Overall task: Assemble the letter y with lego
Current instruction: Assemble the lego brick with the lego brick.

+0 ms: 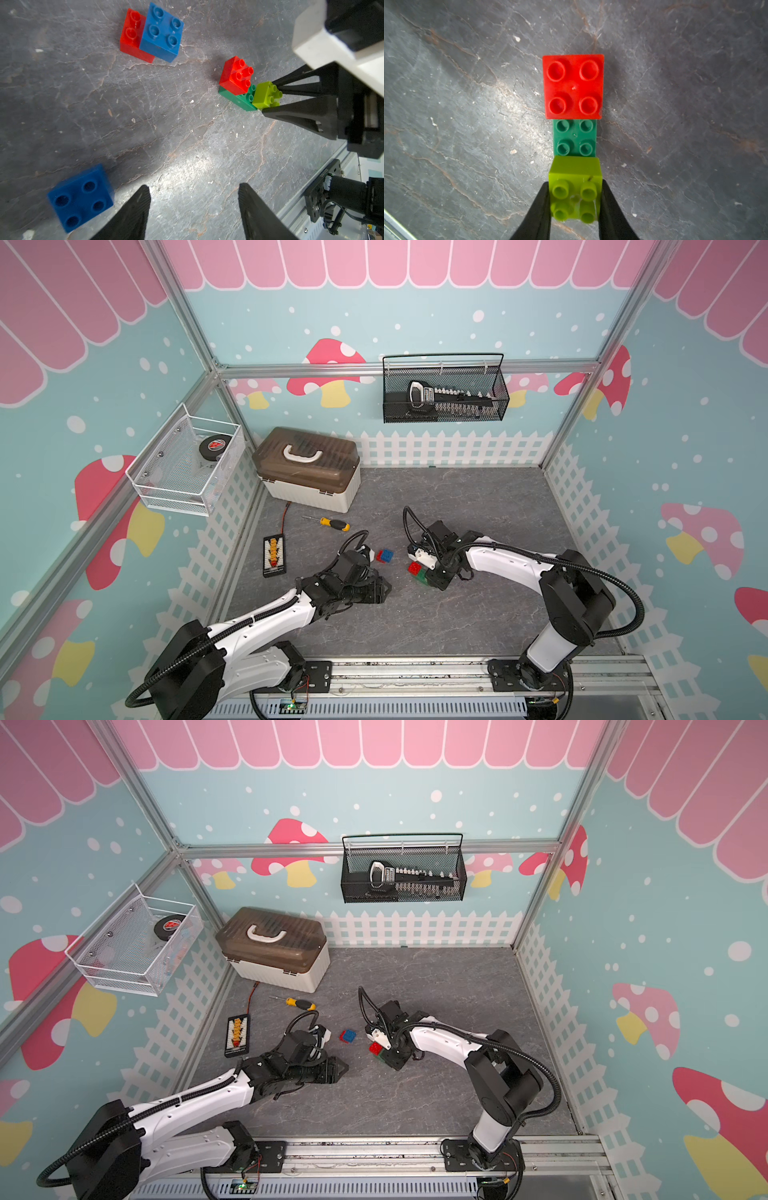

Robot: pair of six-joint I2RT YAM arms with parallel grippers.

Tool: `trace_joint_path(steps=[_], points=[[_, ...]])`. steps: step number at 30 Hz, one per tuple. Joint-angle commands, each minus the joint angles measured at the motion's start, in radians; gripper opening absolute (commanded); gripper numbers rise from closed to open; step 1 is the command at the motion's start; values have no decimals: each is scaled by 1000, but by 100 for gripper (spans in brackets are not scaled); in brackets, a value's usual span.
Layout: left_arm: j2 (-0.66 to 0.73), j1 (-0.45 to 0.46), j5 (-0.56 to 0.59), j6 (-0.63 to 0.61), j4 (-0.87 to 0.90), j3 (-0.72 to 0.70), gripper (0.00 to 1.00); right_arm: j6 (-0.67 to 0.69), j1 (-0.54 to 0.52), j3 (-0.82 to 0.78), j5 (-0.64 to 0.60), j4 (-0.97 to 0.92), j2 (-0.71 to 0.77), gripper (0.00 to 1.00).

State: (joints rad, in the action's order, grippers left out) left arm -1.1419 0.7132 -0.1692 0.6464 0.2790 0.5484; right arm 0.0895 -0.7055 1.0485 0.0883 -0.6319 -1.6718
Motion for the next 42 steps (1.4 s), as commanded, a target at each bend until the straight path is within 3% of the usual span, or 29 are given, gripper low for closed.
trace_joint_path(steps=[1, 14, 24, 31, 42], points=[[4, -9, -3, -16, -11, -10, 68, 48, 1, -50, 7, -58, -28, 28], [-1, -30, -21, -26, -22, -15, 68, 89, 1, -2, -9, -110, -26, 27], [-2, -35, -29, -21, -36, -29, 68, 74, -18, 127, -56, -235, -203, 24], [10, -40, -27, -18, -30, -35, 68, 66, -28, 151, -69, -244, -215, 24], [22, -41, -13, -16, -8, -22, 68, 33, -23, 221, -57, -232, -90, 46]])
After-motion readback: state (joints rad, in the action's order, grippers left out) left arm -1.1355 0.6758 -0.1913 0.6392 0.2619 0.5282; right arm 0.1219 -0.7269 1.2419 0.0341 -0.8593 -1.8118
